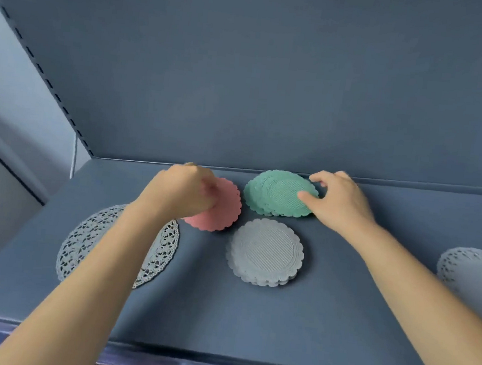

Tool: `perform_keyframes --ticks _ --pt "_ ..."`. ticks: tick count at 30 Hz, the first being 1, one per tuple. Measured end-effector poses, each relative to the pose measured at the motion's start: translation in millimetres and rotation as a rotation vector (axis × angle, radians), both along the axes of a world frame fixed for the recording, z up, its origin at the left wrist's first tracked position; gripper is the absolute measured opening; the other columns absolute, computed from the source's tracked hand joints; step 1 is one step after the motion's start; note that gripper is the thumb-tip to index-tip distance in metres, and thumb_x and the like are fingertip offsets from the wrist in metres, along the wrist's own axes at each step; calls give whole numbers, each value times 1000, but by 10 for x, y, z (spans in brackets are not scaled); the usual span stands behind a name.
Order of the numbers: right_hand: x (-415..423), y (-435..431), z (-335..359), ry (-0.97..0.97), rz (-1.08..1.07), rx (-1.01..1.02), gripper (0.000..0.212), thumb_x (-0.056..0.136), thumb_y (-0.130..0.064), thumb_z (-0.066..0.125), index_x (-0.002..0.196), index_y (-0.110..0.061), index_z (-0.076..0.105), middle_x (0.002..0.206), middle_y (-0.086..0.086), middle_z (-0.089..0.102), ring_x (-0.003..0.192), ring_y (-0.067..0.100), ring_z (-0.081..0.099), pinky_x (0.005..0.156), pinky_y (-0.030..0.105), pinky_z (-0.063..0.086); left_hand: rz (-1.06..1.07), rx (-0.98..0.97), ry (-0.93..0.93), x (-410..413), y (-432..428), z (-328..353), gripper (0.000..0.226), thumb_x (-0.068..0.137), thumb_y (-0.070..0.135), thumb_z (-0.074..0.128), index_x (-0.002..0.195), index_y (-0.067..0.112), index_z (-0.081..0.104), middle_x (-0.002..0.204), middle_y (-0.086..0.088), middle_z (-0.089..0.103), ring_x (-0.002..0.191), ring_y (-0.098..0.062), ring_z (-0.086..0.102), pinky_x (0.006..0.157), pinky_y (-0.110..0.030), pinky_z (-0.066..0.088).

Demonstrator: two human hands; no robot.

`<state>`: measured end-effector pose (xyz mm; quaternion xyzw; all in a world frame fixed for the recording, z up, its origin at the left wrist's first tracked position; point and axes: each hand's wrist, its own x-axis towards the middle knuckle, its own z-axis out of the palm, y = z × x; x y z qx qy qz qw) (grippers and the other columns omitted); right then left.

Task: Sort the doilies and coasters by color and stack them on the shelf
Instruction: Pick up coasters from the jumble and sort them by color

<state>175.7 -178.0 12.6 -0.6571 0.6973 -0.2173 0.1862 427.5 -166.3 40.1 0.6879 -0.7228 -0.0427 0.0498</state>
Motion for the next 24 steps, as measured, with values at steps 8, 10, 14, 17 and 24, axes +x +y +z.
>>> perform_keyframes --ticks 8,10,14,17,24 --pt "-209 573 81 127 -116 -112 42 93 -41 52 131 -26 50 129 -6 49 99 19 56 79 29 43 -357 -117 -76 -493 -109 49 45 87 56 50 119 24 58 117 2 60 112 -25 52 88 -33 37" --pt "-430 798 152 158 -171 -91 43 93 -41 52 133 -26 47 130 -6 48 104 19 56 82 32 45 -414 -92 -87 -818 -26 128 69 80 75 37 121 23 56 120 3 59 116 -23 49 91 -34 36" --pt "-1070 1343 287 191 -287 -71 43 91 -41 54 132 -27 49 126 -4 51 112 21 55 87 35 46 -592 -108 -84 -1640 270 277 82 75 82 25 122 22 54 122 3 57 119 -21 46 96 -35 35" --pt "-1643 1777 331 196 -341 -53 42 90 -40 56 129 -25 52 128 -2 53 113 23 56 89 36 46 -720 -123 -127 -2354 559 323 78 79 78 30 129 22 50 132 2 52 125 -21 42 100 -35 33" --pt "-3022 2739 211 166 -386 1 42 90 -41 57 128 -25 54 125 -4 54 110 17 57 90 33 47 -859 -22 -119 -4031 1370 183 77 77 78 42 131 23 50 131 0 53 123 -23 45 97 -36 35"
